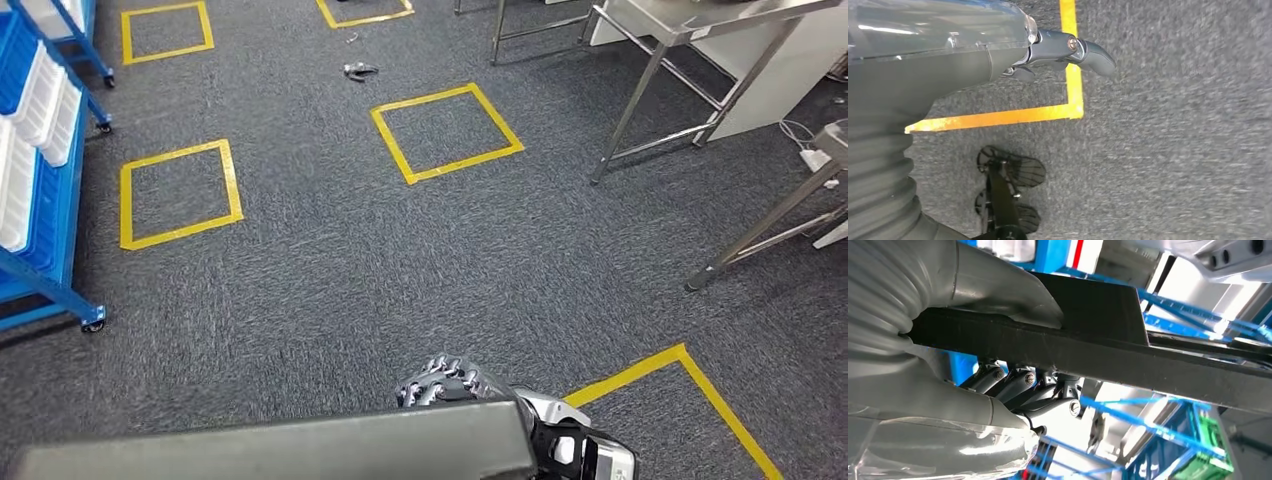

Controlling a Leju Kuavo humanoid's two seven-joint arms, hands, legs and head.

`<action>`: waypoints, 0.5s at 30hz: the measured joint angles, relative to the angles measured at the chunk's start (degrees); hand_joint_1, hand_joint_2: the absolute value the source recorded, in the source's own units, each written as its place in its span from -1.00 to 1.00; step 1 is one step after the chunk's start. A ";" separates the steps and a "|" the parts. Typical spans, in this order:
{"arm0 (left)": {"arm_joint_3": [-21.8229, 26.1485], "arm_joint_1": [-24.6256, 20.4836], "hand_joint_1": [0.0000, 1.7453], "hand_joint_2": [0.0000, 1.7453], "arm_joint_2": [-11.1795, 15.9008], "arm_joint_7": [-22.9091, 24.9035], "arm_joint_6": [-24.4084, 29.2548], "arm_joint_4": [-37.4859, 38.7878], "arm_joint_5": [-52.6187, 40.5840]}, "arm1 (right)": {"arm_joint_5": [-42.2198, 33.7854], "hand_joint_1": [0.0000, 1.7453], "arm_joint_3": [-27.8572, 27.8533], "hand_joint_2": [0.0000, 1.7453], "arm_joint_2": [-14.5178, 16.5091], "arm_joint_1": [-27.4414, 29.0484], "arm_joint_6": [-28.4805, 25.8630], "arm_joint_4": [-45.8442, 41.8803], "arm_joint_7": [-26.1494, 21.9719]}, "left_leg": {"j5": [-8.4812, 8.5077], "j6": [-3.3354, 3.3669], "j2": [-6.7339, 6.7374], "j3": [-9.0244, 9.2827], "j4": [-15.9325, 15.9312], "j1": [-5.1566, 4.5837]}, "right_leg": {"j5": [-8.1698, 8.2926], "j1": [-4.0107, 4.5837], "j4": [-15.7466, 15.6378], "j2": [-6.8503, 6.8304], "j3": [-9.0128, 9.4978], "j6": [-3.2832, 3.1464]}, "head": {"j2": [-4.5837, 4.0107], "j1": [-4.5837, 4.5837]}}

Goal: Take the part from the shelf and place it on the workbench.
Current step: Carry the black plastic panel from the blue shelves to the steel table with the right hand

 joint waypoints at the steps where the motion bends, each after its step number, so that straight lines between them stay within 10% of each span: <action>1: 0.11 0.02 -1.00 1.00 -0.04 0.33 0.03 0.00 -0.04 | 0.15 0.80 0.00 1.00 -0.07 0.10 -0.03 0.00 0.08 | -0.07 -0.28 0.48 0.23 -0.18 -0.05 | 0.10 -0.11 -0.19 0.55 0.04 -0.24 | 0.00 -0.02; 4: 0.44 0.04 -1.00 1.00 -0.56 0.99 0.09 0.02 -0.03 | 0.51 0.80 0.09 1.00 -0.19 0.27 0.01 0.10 0.29 | -2.25 -1.00 -1.41 -0.56 2.60 0.00 | 0.60 -0.71 -1.38 1.89 0.81 -1.04 | 0.00 -0.10; 8: 0.76 0.72 -1.00 1.00 -1.90 0.90 -1.09 0.16 -0.37 | 0.99 0.80 0.36 1.00 -0.33 0.50 -0.07 0.75 0.29 | -6.69 -1.35 -3.81 -6.90 14.68 0.11 | 0.58 -0.76 -1.38 3.95 0.99 -1.41 | 0.00 -0.17; 12: 0.73 0.91 -1.00 1.00 -3.24 2.63 -0.94 0.34 -1.87 | 1.12 0.80 0.44 1.00 -0.52 0.79 -0.32 1.01 0.04 | -0.14 -1.25 -5.62 -3.44 5.18 0.40 | 0.02 -0.79 -0.33 6.30 0.83 -0.83 | 0.00 -0.16; 15: 0.68 0.93 -1.00 1.00 -3.81 3.74 -0.76 0.44 -2.67 | 1.21 0.80 0.44 1.00 -0.61 1.07 -0.49 0.90 -0.21 | 0.53 -0.43 -7.43 -1.59 1.11 0.41 | -0.09 -0.84 0.25 7.73 0.15 0.08 | 0.00 -0.12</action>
